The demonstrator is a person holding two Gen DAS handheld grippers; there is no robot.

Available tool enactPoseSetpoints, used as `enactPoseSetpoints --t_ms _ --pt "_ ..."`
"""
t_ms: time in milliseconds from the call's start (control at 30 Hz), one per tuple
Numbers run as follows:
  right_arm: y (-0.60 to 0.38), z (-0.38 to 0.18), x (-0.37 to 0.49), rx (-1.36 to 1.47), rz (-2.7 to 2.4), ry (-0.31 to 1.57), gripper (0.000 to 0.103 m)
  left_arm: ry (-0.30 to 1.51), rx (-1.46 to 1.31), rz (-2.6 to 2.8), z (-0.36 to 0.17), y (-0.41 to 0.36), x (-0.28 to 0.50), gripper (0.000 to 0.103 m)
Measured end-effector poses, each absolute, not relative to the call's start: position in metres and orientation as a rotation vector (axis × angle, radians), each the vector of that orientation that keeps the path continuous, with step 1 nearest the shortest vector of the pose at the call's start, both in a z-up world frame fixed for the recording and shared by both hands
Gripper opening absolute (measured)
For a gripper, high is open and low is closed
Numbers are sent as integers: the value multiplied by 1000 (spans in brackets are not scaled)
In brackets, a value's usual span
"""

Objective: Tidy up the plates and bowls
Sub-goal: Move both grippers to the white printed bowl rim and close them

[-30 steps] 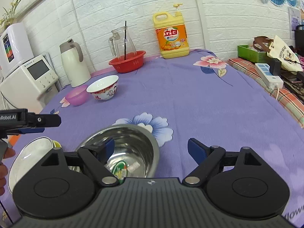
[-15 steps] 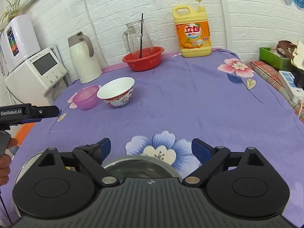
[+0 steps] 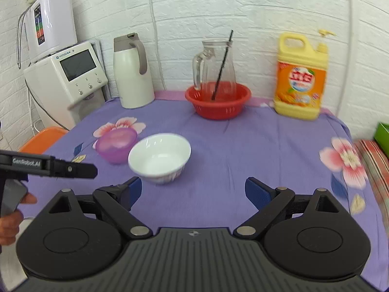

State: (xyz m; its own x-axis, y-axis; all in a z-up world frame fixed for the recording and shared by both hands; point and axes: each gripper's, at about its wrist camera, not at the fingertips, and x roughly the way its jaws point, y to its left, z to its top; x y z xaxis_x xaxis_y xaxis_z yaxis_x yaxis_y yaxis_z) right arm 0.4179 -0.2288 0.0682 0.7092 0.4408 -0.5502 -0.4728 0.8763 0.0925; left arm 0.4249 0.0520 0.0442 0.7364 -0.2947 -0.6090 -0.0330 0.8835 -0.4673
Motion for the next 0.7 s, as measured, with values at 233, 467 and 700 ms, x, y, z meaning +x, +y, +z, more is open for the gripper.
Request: enactPoseSetpoints --t_ms 233,467,700 --pt "-203 22 500 -52 599 686 103 790 -590 -113 23 47 473 94" --pt "-188 3 532 -54 629 716 103 768 -606 -49 12 39 508 93" --pt "-176 -14 537 -85 637 756 103 791 -620 -1 -1 31 523 82"
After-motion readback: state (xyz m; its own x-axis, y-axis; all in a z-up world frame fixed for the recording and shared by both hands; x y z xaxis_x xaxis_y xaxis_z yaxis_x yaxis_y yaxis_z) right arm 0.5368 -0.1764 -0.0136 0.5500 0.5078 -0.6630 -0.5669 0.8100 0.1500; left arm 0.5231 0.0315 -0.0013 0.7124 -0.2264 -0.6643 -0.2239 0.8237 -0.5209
